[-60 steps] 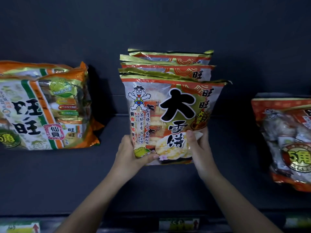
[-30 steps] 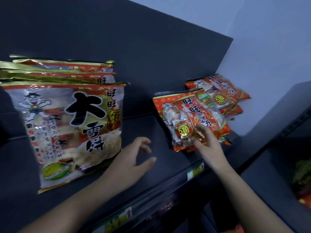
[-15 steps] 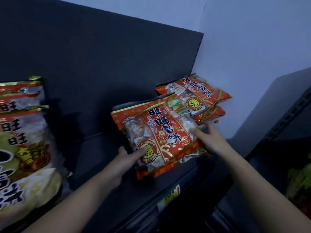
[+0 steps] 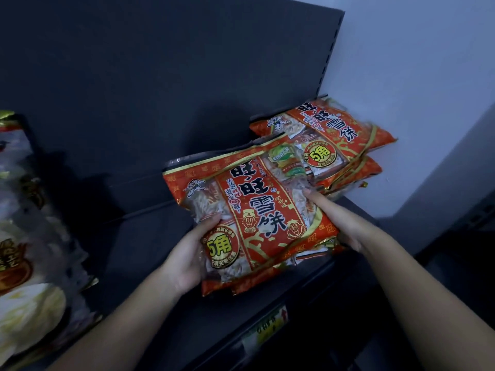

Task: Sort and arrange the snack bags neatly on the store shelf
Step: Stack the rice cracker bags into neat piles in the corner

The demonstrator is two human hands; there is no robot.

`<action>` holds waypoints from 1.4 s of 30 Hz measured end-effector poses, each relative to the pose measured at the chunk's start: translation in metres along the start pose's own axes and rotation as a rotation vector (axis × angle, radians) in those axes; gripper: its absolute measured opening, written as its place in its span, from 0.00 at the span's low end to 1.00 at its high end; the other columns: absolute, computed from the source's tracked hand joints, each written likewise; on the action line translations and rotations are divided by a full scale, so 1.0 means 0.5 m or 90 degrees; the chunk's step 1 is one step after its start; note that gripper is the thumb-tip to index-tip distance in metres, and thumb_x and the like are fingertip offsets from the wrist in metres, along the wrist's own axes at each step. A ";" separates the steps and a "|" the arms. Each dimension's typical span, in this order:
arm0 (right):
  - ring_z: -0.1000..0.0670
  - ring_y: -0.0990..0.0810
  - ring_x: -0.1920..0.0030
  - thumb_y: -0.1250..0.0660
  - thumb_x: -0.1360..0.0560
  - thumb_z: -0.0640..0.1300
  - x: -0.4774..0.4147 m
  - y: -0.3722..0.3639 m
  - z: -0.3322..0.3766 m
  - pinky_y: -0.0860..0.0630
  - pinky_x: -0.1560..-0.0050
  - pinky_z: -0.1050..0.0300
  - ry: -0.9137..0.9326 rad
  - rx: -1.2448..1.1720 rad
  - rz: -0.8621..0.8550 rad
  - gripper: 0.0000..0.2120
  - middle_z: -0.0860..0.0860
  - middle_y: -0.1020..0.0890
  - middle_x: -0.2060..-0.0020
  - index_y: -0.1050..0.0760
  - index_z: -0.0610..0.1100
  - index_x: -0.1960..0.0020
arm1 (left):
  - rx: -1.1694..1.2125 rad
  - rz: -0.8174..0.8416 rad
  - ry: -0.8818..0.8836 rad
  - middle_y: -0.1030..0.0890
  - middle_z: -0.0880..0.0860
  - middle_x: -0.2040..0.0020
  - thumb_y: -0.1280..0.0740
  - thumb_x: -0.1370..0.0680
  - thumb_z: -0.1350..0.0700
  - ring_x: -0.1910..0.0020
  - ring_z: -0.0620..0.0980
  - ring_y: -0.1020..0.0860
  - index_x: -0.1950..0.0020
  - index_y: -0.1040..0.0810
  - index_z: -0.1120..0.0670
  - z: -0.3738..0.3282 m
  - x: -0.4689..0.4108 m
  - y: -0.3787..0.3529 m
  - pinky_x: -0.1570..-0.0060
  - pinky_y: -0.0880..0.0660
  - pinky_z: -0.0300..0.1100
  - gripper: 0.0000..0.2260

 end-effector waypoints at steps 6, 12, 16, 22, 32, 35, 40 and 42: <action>0.51 0.17 0.52 0.36 0.32 0.65 0.019 -0.054 0.024 0.24 0.48 0.53 0.030 0.022 0.027 0.19 0.53 0.15 0.54 0.27 0.55 0.47 | -0.041 0.000 -0.013 0.18 0.61 0.45 0.16 0.54 0.48 0.50 0.60 0.18 0.40 0.22 0.57 -0.014 0.051 0.047 0.48 0.22 0.55 0.44; 0.53 0.19 0.50 0.39 0.28 0.66 0.015 -0.178 0.053 0.25 0.41 0.56 0.022 0.051 0.108 0.14 0.54 0.18 0.52 0.25 0.58 0.53 | -0.165 -0.086 -0.096 0.20 0.56 0.76 0.15 0.51 0.52 0.79 0.46 0.21 0.53 0.27 0.62 -0.087 0.122 0.097 0.76 0.24 0.37 0.34; 0.52 0.17 0.53 0.41 0.29 0.69 0.004 -0.226 0.083 0.23 0.46 0.58 0.074 0.110 0.066 0.27 0.51 0.16 0.50 0.22 0.49 0.44 | -0.160 -0.239 -0.119 0.18 0.53 0.71 0.32 0.28 0.48 0.76 0.46 0.20 0.37 0.28 0.63 -0.103 0.134 0.167 0.74 0.24 0.37 0.25; 0.45 0.21 0.48 0.44 0.22 0.61 -0.008 -0.186 0.121 0.27 0.41 0.47 0.157 0.210 -0.069 0.27 0.42 0.19 0.47 0.24 0.38 0.43 | -0.159 -0.286 -0.223 0.22 0.54 0.42 0.27 0.29 0.46 0.51 0.52 0.19 0.28 0.43 0.50 -0.115 0.126 0.136 0.59 0.22 0.45 0.36; 0.49 0.25 0.45 0.44 0.20 0.55 -0.008 -0.135 0.125 0.30 0.45 0.54 0.198 0.164 -0.092 0.18 0.50 0.24 0.47 0.25 0.44 0.41 | -0.557 -0.442 -0.533 0.39 0.52 0.28 0.29 0.28 0.45 0.30 0.53 0.37 0.27 0.42 0.52 -0.181 0.173 0.073 0.33 0.34 0.57 0.35; 0.48 0.22 0.60 0.39 0.21 0.45 0.021 -0.047 0.169 0.26 0.61 0.52 0.353 0.035 -0.290 0.07 0.47 0.20 0.59 0.24 0.49 0.55 | -0.742 -0.298 -0.601 0.37 0.47 0.29 0.36 0.28 0.40 0.30 0.47 0.39 0.26 0.41 0.50 -0.198 0.177 -0.030 0.33 0.34 0.55 0.33; 0.50 0.21 0.49 0.33 0.32 0.47 0.032 0.104 0.174 0.22 0.46 0.48 0.342 -0.229 -0.515 0.05 0.48 0.21 0.48 0.28 0.55 0.58 | -0.817 -0.020 -0.349 0.45 0.43 0.23 0.38 0.24 0.40 0.26 0.41 0.44 0.22 0.51 0.46 -0.168 0.067 -0.165 0.34 0.44 0.37 0.35; 0.46 0.20 0.47 0.31 0.41 0.53 -0.015 0.145 0.130 0.21 0.46 0.44 0.259 -0.313 -0.509 0.16 0.46 0.24 0.43 0.30 0.55 0.55 | -0.760 0.030 -0.210 0.43 0.47 0.23 0.37 0.23 0.41 0.27 0.46 0.40 0.22 0.51 0.48 -0.157 0.006 -0.207 0.38 0.39 0.38 0.35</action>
Point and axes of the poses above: each hand's wrist, its own x-axis away from the middle knuckle, its own y-axis out of the back of the hand, z = x × y, the point moved 6 cm from there along -x, towards the middle knuckle
